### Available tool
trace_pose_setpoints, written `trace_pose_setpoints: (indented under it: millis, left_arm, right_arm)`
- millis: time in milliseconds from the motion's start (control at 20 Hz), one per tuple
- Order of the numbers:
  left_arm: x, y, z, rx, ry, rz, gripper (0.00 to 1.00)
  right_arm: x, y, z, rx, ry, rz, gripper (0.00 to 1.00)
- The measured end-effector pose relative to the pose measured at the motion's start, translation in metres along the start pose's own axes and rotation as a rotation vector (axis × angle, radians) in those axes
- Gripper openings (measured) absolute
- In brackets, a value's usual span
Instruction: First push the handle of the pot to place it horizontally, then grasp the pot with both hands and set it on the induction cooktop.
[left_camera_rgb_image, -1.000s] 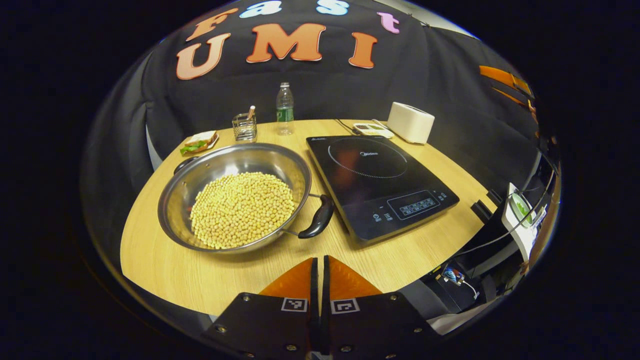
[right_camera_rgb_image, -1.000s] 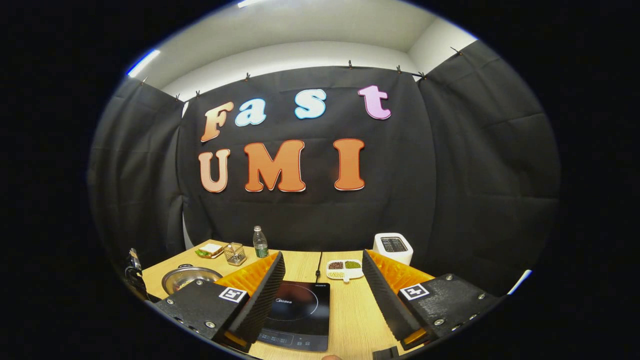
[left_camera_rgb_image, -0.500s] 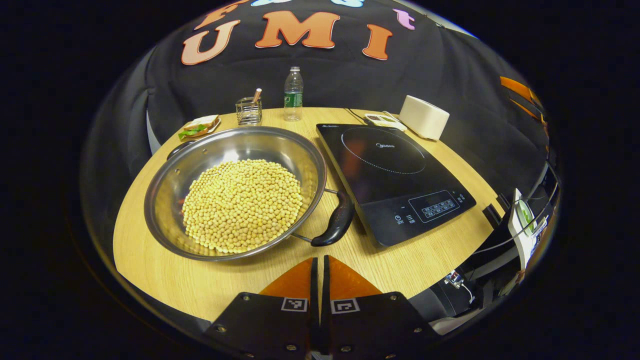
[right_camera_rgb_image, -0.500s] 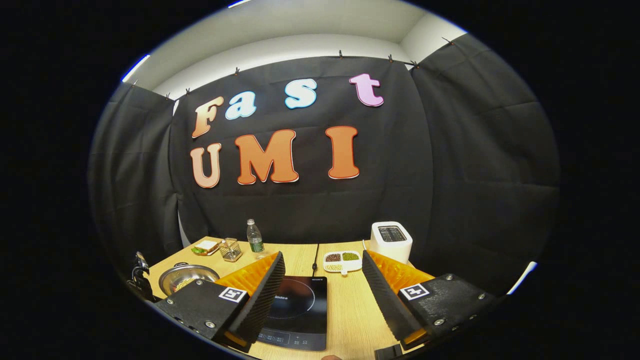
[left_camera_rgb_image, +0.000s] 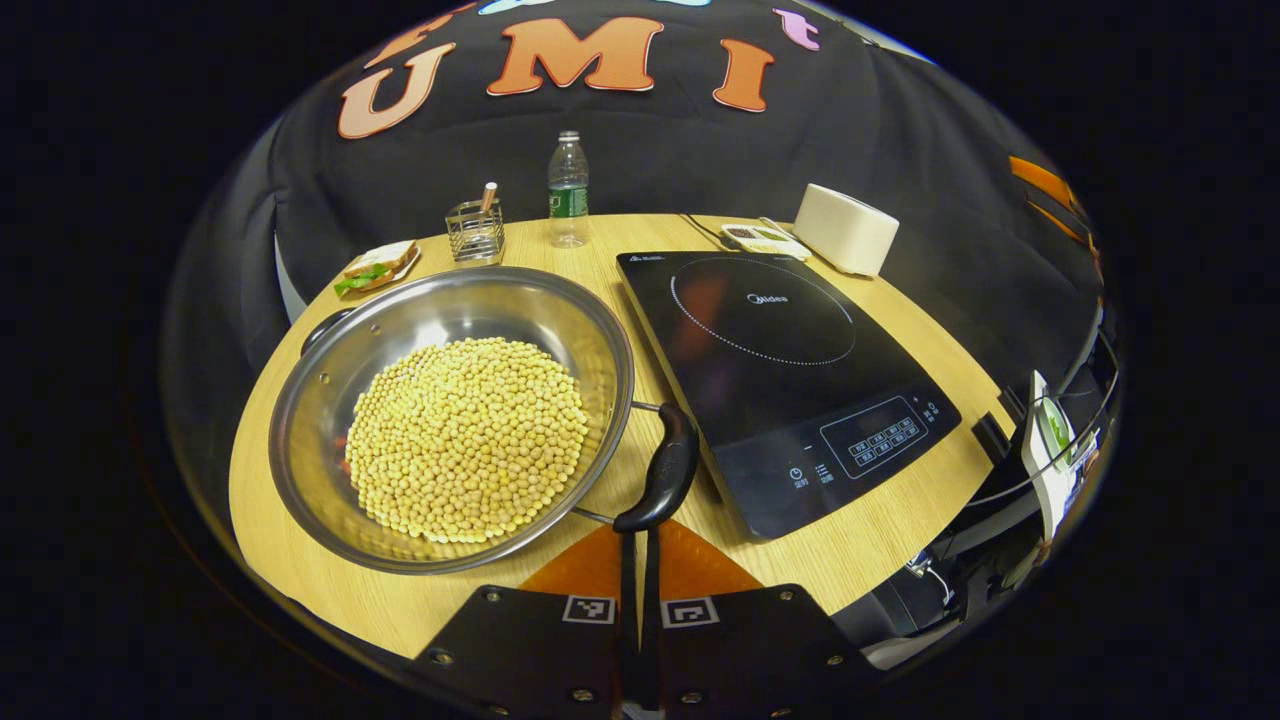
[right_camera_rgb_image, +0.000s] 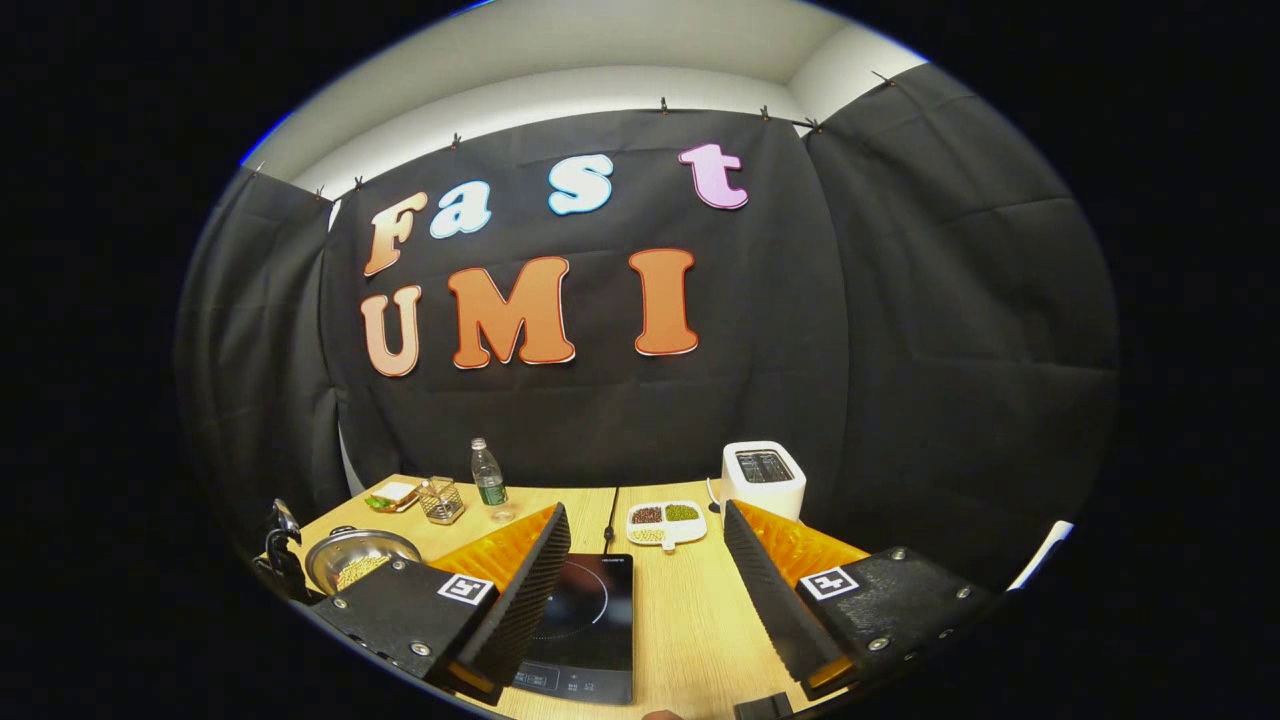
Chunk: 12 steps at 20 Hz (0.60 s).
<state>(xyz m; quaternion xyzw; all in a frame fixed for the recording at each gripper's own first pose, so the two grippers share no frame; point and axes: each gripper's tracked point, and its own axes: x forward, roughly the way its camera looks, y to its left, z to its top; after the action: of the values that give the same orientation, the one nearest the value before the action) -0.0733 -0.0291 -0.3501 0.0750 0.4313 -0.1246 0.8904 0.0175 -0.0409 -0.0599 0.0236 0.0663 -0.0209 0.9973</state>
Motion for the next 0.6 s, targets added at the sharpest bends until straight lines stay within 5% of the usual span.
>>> trace_pose_setpoints:
  millis: [600]
  left_arm:
    - [0.024,-0.01,0.02,-0.026,0.011,-0.038,0.02]
  right_arm:
    - [0.005,-0.017,0.001,0.009,0.001,-0.031,0.96]
